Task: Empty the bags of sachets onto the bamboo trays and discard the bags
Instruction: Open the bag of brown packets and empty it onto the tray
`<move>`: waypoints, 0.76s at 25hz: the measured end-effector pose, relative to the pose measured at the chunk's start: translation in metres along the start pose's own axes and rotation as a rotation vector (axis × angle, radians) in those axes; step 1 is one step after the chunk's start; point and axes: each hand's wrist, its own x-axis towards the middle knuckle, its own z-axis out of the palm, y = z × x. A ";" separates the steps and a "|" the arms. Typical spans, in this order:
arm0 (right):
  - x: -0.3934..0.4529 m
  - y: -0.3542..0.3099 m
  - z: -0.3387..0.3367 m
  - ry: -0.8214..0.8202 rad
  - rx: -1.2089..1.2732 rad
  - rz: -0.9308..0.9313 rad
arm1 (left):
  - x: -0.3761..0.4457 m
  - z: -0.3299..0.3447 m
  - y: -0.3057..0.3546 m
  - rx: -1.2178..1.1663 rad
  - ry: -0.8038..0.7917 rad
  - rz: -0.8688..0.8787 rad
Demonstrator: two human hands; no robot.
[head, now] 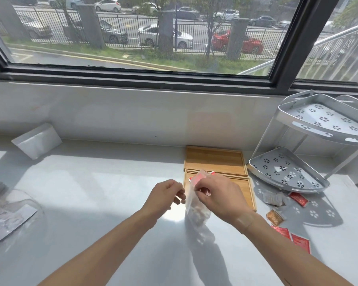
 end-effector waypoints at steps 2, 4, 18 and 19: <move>0.011 0.002 -0.007 0.029 -0.003 -0.018 | 0.007 0.002 -0.021 0.005 -0.027 -0.115; 0.020 0.005 -0.017 0.058 0.010 -0.014 | 0.014 0.010 -0.041 0.036 -0.082 -0.212; 0.079 0.066 -0.060 0.192 0.144 0.060 | 0.091 0.025 -0.037 -0.382 -0.147 -0.189; 0.086 0.073 -0.059 0.190 0.152 0.080 | 0.099 0.022 -0.033 -0.355 -0.102 -0.181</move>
